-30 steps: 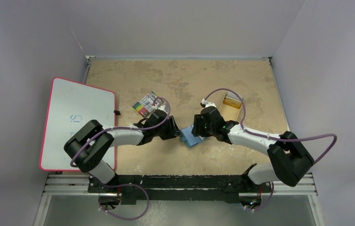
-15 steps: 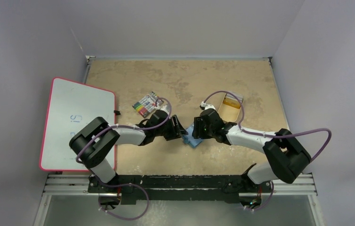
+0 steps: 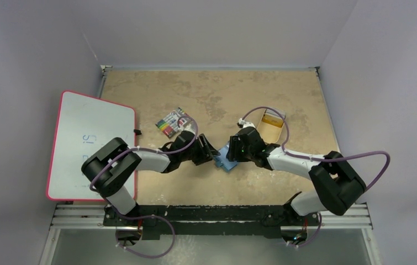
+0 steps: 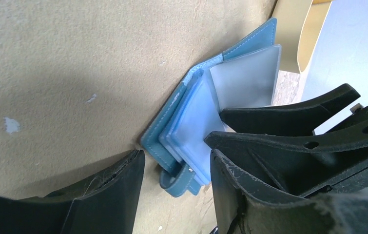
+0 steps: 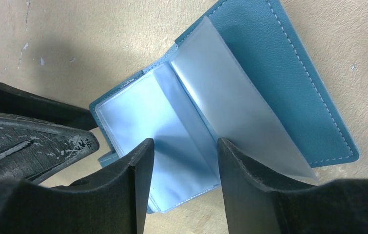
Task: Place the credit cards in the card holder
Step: Open the card holder at the center of the board.
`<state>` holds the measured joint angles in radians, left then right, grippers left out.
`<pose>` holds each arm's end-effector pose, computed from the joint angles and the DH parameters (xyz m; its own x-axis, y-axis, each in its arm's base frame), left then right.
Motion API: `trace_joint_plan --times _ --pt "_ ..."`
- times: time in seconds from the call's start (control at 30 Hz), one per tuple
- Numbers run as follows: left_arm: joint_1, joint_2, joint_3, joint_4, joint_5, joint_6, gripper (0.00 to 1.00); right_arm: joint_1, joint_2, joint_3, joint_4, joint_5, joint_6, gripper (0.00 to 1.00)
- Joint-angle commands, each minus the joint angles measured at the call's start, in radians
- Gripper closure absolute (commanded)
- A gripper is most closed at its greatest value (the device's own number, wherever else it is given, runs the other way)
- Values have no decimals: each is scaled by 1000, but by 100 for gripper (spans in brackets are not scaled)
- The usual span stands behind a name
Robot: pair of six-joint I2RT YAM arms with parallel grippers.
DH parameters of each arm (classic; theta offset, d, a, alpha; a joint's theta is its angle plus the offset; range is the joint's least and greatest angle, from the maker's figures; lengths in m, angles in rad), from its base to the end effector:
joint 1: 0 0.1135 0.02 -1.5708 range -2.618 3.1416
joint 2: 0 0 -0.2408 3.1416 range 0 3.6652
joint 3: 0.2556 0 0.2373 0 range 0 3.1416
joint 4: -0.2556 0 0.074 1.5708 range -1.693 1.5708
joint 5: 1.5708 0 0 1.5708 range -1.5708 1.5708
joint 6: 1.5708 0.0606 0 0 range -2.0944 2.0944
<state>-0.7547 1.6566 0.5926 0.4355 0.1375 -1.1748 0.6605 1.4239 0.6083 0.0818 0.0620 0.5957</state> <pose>0.2223 -0.2204 0.1030 -0.8658 -0.4403 -0.2377 -0.1022 0.6206 -0.7774 0.2279 0.1723 0.1356 -0.7609 0.1180 -0.6380 -0.1800 0.9063 0.3823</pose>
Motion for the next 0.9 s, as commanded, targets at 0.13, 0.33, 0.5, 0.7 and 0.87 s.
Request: trace_joint_plan --times 0.13,0.33,0.5,0.7,0.87 --pt "-2 -53 -39 -96 -99 -53 47 -10 15 -23 -15 3 29 47" --pt "-7 -13 -64 92 -46 -76 47 -12 3 -31 -11 -4 37 47" --pt "-9 65 -49 223 -8 -107 48 -11 -10 -43 -10 -9 48 47" --pt "-9 73 -49 262 -10 -99 62 -12 -8 -51 1 -23 60 47" --pt "-9 78 -35 253 -5 -85 78 -12 -15 -43 -2 -36 64 47"
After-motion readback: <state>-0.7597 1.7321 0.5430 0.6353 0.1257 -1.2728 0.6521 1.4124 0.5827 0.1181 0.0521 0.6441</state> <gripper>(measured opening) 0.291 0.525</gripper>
